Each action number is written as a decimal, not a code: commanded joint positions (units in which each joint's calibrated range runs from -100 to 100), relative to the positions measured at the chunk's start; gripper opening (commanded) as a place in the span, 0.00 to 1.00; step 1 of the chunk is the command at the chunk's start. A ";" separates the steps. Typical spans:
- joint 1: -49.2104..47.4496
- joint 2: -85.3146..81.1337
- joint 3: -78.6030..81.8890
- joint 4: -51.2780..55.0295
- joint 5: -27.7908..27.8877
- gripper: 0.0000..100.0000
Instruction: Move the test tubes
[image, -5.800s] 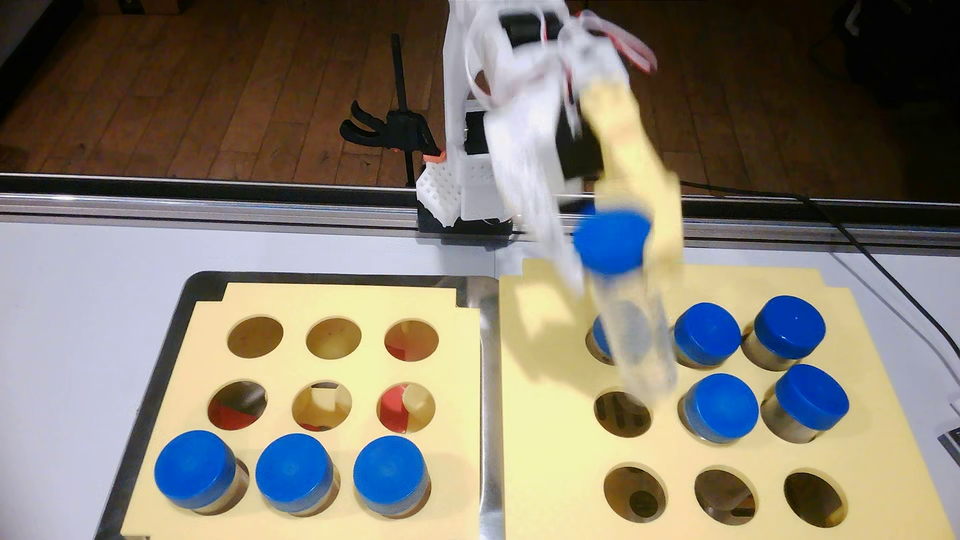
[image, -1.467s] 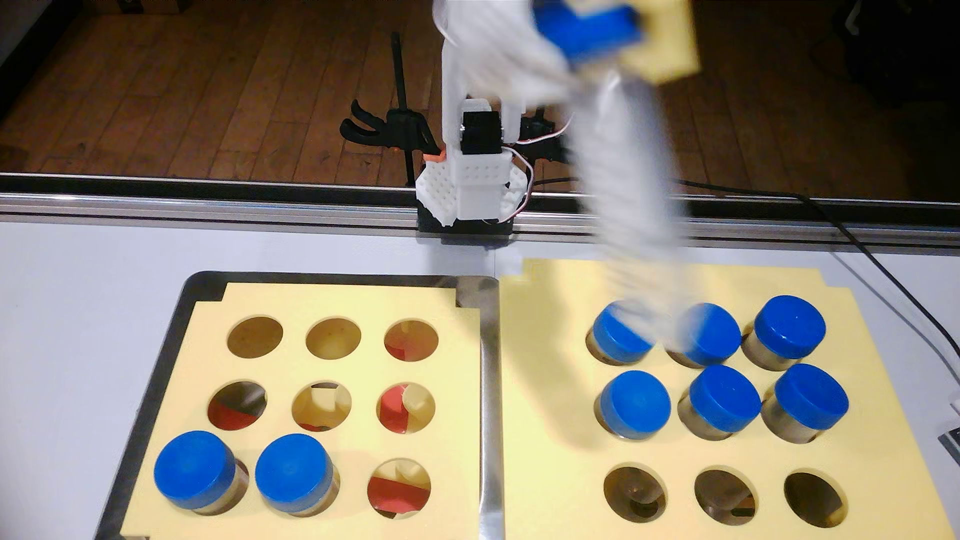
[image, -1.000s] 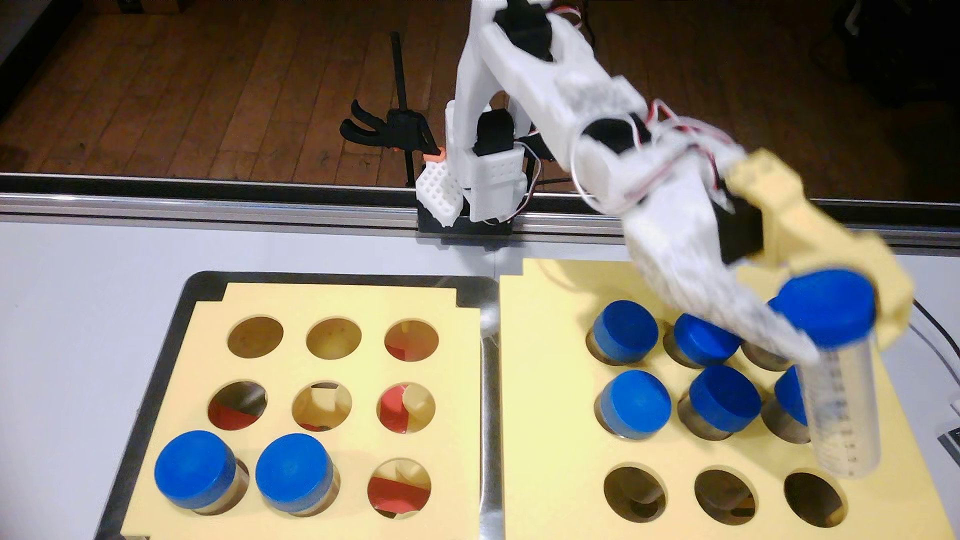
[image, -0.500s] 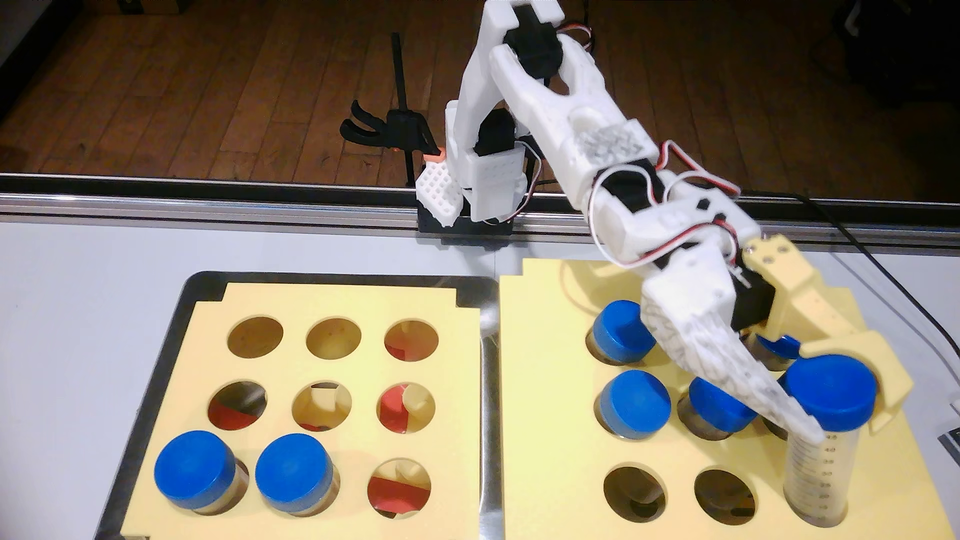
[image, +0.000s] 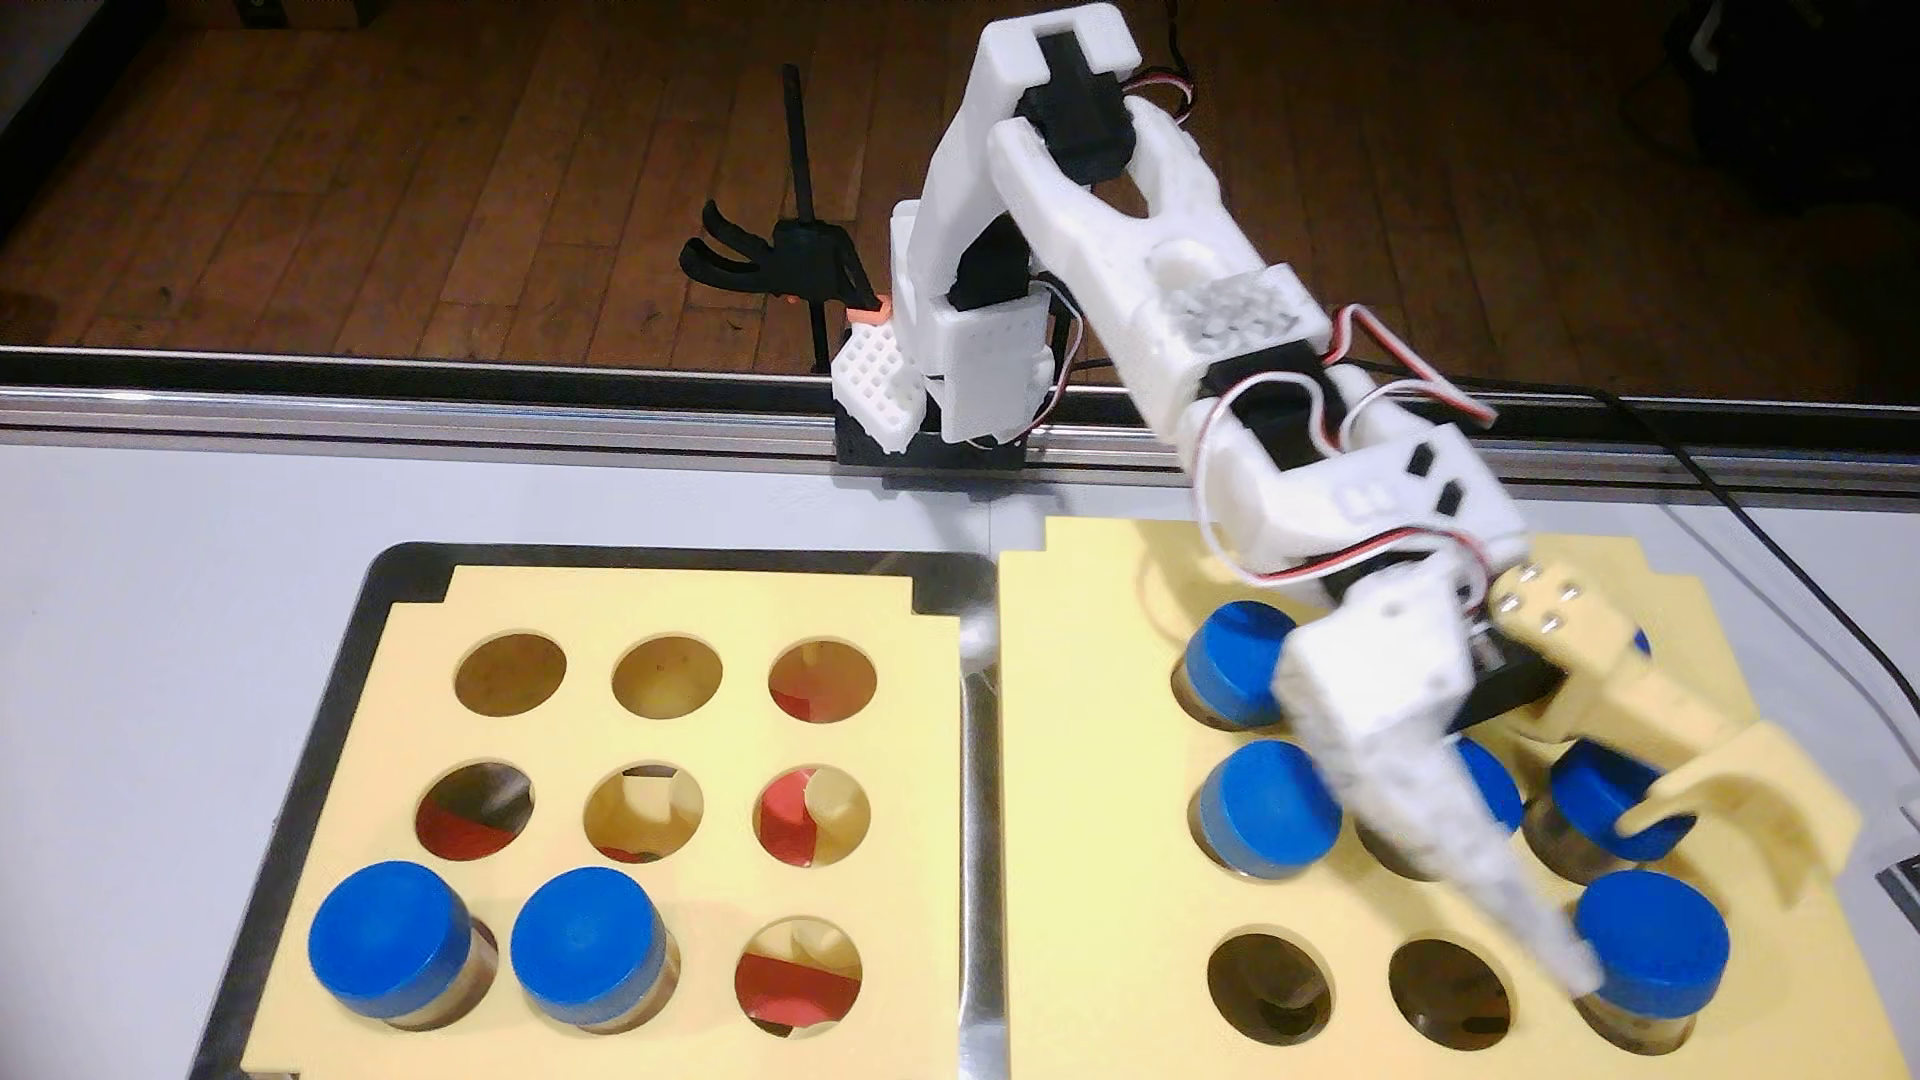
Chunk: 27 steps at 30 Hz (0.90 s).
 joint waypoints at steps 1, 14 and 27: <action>4.58 -1.34 -3.87 -0.32 0.22 0.36; 31.10 -37.73 34.35 0.46 2.00 0.36; 35.40 -32.61 38.53 0.26 1.95 0.36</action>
